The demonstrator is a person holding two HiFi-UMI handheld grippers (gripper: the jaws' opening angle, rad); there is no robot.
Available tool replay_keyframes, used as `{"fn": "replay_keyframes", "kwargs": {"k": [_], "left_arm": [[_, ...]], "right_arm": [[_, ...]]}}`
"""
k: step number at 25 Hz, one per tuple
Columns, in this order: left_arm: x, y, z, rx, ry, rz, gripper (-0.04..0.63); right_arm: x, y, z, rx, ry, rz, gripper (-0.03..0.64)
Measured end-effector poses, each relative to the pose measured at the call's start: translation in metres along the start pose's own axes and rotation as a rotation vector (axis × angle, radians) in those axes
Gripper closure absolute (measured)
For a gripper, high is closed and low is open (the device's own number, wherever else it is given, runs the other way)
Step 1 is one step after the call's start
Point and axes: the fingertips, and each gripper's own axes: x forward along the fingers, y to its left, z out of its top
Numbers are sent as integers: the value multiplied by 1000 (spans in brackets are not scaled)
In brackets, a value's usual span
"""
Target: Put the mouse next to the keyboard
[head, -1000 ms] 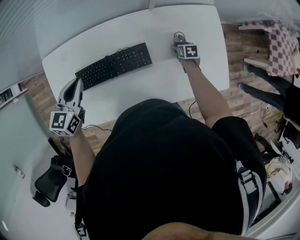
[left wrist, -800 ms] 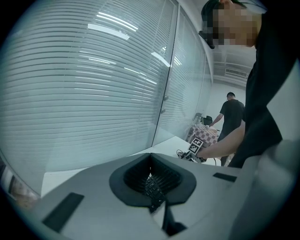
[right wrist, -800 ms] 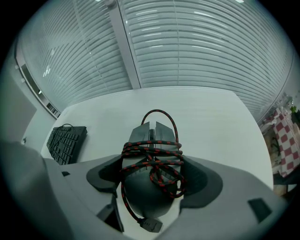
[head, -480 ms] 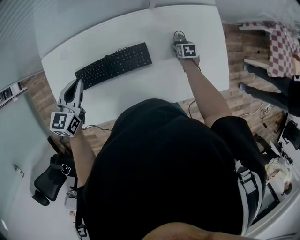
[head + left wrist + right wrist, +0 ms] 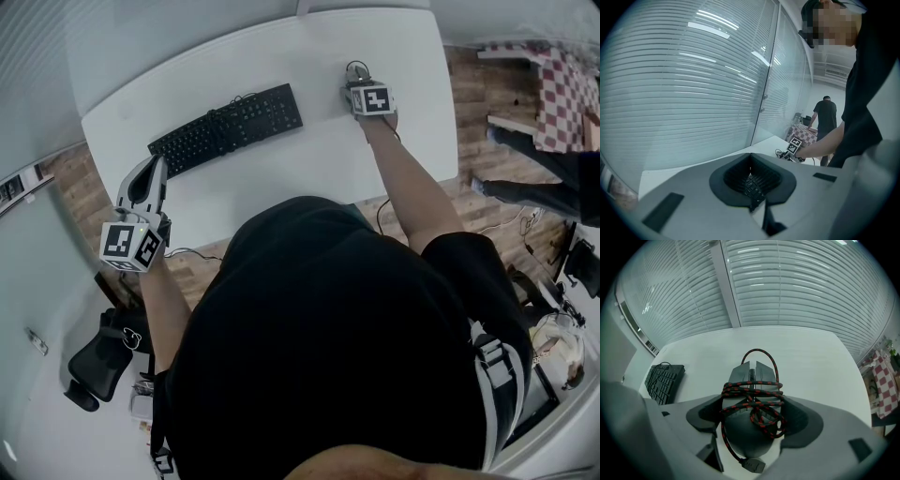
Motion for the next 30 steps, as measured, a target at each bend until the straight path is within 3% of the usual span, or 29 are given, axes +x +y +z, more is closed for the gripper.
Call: {"fn": "replay_keyframes", "kwargs": {"k": [30], "left_arm": [[2, -10, -2, 13, 3, -26, 572]], "right_arm": [[-20, -5, 3, -8, -58, -16, 227]]}}
